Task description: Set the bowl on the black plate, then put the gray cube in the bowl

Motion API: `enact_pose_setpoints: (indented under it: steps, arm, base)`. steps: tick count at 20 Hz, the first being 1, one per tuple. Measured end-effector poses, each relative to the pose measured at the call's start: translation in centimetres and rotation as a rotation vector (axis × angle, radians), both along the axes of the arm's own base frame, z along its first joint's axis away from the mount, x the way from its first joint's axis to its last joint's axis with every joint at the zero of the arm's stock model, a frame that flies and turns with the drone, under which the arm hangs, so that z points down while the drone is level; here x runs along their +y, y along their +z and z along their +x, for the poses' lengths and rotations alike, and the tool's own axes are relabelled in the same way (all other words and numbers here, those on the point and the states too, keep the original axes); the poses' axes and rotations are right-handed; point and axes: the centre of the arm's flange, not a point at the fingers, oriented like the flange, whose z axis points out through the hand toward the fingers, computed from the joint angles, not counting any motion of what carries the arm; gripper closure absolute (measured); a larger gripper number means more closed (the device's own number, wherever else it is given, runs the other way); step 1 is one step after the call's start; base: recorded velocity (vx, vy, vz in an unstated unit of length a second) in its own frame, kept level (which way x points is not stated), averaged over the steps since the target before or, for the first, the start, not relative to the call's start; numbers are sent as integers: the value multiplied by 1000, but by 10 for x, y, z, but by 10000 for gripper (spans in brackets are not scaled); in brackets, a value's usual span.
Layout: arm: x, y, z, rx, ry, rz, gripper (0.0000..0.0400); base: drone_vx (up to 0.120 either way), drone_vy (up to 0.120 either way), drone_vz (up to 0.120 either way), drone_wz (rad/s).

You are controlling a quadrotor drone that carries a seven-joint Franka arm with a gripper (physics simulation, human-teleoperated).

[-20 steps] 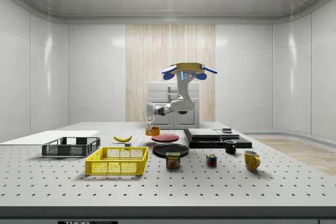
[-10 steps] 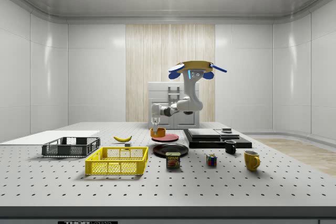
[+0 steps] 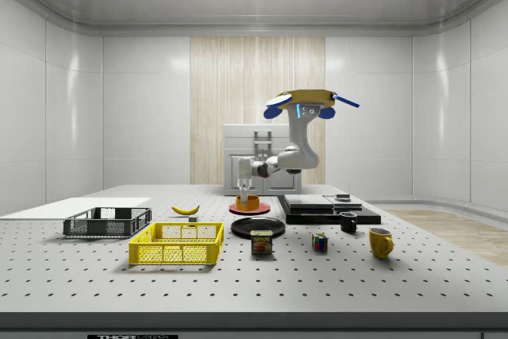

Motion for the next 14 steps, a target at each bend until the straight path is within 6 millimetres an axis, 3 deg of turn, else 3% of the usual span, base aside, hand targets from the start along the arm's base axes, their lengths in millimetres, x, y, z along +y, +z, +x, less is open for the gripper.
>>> enact_pose_setpoints:
  steps: [3, 10, 12, 14]
  arm:
    - [0, 0, 0, 0, 0, 0, 300]
    - [0, 0, 0, 0, 0, 0, 300]
    - [0, 0, 0, 0, 0, 0, 300]
    - [0, 0, 0, 0, 0, 0, 300]
  base:
    - [0, 120, 0, 0]
    - [0, 120, -114, 0]
    - [0, 120, 0, 0]
    - [-120, 120, 0, 0]
